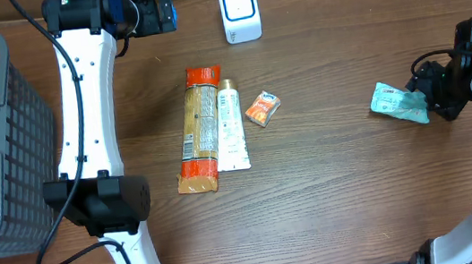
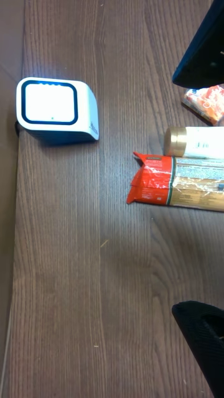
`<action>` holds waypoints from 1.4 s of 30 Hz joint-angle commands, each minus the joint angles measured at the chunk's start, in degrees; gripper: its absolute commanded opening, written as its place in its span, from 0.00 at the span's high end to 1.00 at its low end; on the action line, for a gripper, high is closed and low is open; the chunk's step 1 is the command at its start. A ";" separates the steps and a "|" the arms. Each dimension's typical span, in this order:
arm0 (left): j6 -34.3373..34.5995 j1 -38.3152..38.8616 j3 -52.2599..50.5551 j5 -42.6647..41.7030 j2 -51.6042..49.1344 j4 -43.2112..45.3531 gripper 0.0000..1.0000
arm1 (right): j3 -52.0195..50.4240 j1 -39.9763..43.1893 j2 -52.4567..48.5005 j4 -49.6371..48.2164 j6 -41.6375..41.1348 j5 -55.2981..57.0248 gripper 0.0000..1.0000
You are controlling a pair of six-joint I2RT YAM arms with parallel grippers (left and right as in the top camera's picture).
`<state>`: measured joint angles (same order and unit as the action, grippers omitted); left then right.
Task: Scan the item barcode
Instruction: 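Carry the green packet right and set it on the table, then reach the right gripper to the small orange box and grasp it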
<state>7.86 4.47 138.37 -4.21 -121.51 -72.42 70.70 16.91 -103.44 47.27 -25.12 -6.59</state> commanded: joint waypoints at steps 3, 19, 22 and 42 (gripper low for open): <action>-1.05 0.04 0.22 0.31 -0.07 0.24 0.00 | 6.12 -0.37 1.20 4.07 5.29 -6.10 0.14; -1.05 0.04 0.22 0.31 -0.07 0.24 0.00 | 8.26 -29.40 -3.50 -15.26 -21.38 -12.24 0.35; -1.05 0.04 0.22 0.31 -0.07 0.24 0.00 | 8.15 -32.68 -6.51 -17.81 -25.14 -12.31 0.45; -1.05 0.04 0.22 0.31 -0.07 0.24 0.00 | 8.11 -39.67 -16.17 -16.63 -28.06 -14.49 0.59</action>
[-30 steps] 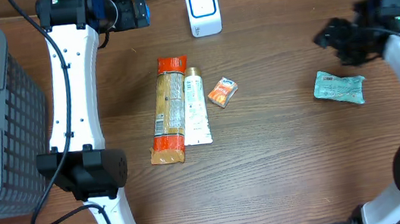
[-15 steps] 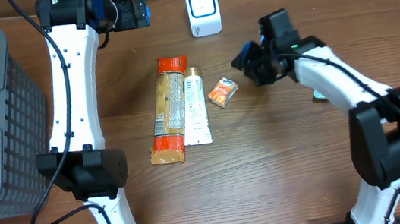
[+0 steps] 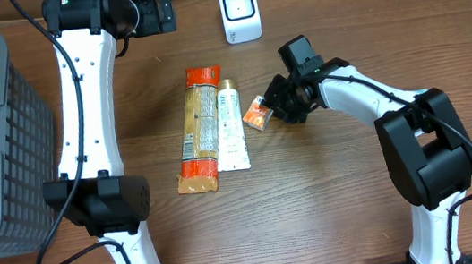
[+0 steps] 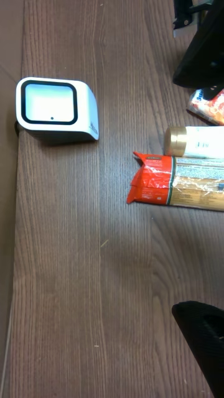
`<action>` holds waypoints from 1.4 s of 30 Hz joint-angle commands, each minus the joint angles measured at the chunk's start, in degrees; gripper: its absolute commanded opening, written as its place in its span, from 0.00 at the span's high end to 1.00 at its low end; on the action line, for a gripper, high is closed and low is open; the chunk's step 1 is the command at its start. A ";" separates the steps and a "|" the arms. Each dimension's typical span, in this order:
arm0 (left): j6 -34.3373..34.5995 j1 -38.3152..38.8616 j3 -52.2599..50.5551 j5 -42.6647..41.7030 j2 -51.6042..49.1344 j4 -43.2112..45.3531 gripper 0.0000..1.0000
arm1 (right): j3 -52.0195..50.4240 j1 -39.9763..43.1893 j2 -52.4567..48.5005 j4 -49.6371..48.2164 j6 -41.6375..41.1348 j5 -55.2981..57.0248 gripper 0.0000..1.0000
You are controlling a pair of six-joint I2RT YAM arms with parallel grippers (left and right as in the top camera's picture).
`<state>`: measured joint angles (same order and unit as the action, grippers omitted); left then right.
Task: Scan the item barcode
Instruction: 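Reach the right gripper to the small orange box and grasp it, then lift the orange box and hold it before the scanner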
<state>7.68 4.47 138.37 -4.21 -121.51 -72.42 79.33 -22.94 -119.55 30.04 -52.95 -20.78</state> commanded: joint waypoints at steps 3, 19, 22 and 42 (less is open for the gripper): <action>-0.87 0.04 0.22 0.31 -0.07 0.24 0.00 | -0.52 0.00 -0.07 2.12 0.72 -0.31 0.60; -0.87 0.04 0.24 0.31 -0.07 0.24 0.00 | -0.50 -1.22 -0.07 -0.20 8.90 0.13 0.96; -0.87 0.04 0.22 0.31 -0.07 0.24 0.00 | 0.13 -0.39 0.33 -0.87 13.18 -1.51 0.96; -0.87 0.04 0.22 0.31 -0.07 0.24 0.00 | 1.90 27.85 12.81 -3.04 39.71 -59.47 0.96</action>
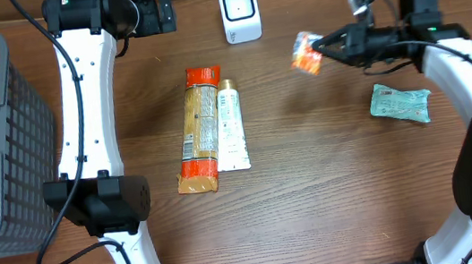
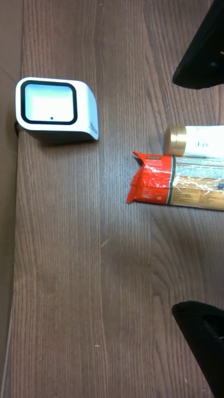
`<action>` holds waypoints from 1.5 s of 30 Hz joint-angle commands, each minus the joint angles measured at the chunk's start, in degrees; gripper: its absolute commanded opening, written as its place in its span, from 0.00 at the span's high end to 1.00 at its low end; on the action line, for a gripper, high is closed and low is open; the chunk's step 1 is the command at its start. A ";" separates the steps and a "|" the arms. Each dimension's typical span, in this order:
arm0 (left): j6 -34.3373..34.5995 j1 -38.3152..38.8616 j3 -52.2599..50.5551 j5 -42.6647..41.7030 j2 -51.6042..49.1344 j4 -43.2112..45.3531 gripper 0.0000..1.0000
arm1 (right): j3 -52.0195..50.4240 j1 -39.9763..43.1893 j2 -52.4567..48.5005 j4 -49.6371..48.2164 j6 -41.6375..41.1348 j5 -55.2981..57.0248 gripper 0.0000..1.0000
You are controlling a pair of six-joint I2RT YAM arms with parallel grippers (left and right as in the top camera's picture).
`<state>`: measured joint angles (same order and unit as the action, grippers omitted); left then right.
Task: Scan the item barcode
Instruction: 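Lift the orange box and hold it before the scanner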
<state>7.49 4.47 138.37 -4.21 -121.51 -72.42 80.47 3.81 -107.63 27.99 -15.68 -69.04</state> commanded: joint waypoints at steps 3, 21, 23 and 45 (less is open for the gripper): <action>-0.68 0.04 0.24 0.31 -0.07 0.24 0.00 | 0.79 1.57 0.90 -2.71 2.38 -12.31 0.96; -0.68 0.04 0.22 0.31 -0.07 0.24 0.00 | 30.93 -16.20 0.07 21.86 2.32 74.10 0.97; -0.68 0.04 0.22 0.31 -0.07 0.24 0.00 | 34.49 -20.11 -1.57 20.55 5.29 83.54 0.96; -0.68 0.04 0.22 0.31 -0.07 0.24 0.00 | 38.40 -30.49 -28.50 -14.47 65.35 95.93 0.96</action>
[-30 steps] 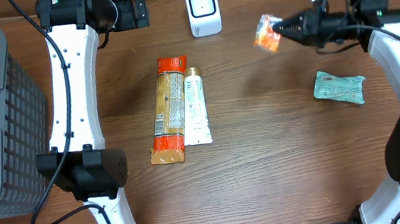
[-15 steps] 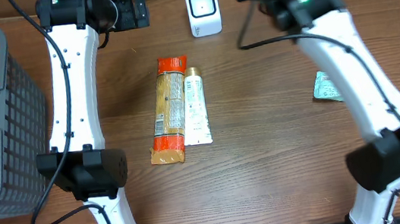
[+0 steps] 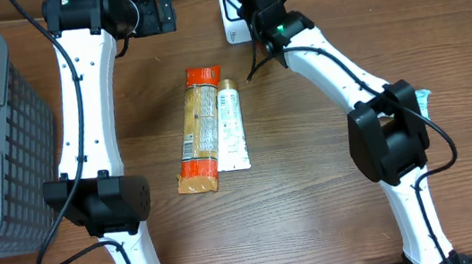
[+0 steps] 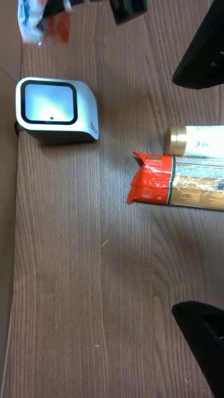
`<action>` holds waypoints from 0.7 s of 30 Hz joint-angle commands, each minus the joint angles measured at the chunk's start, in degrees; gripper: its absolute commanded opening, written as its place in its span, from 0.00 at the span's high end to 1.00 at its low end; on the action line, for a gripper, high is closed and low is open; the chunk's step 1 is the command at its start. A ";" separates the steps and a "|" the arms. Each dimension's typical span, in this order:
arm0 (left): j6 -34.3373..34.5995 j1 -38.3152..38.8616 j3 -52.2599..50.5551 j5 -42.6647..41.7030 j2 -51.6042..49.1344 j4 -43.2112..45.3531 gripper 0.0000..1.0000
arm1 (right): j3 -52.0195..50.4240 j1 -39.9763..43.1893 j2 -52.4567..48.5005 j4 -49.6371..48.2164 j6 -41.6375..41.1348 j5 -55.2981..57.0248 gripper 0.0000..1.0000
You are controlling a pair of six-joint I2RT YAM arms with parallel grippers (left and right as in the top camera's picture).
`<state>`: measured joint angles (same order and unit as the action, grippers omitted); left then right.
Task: Scan the item barcode
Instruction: 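Lift the orange box and hold it before the scanner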
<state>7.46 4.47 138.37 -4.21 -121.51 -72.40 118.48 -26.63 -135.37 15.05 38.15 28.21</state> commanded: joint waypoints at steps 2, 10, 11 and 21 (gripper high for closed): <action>-0.66 0.04 0.22 0.31 -0.07 0.22 0.00 | 0.37 -0.04 -1.62 -1.75 15.23 -2.14 0.96; -0.66 0.04 0.24 0.33 -0.07 0.22 0.00 | 0.37 -0.04 -4.02 -5.09 21.68 -7.13 0.96; -0.66 0.04 0.22 0.31 -0.07 0.22 0.00 | 0.37 -0.07 -4.68 -6.01 23.19 -7.32 0.96; -0.66 0.04 0.24 0.31 -0.07 0.22 0.00 | 0.35 -0.15 -5.68 -8.83 27.12 -6.23 0.96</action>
<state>7.46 4.47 138.37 -4.21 -121.51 -72.42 118.48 -26.63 -140.64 7.22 63.94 21.82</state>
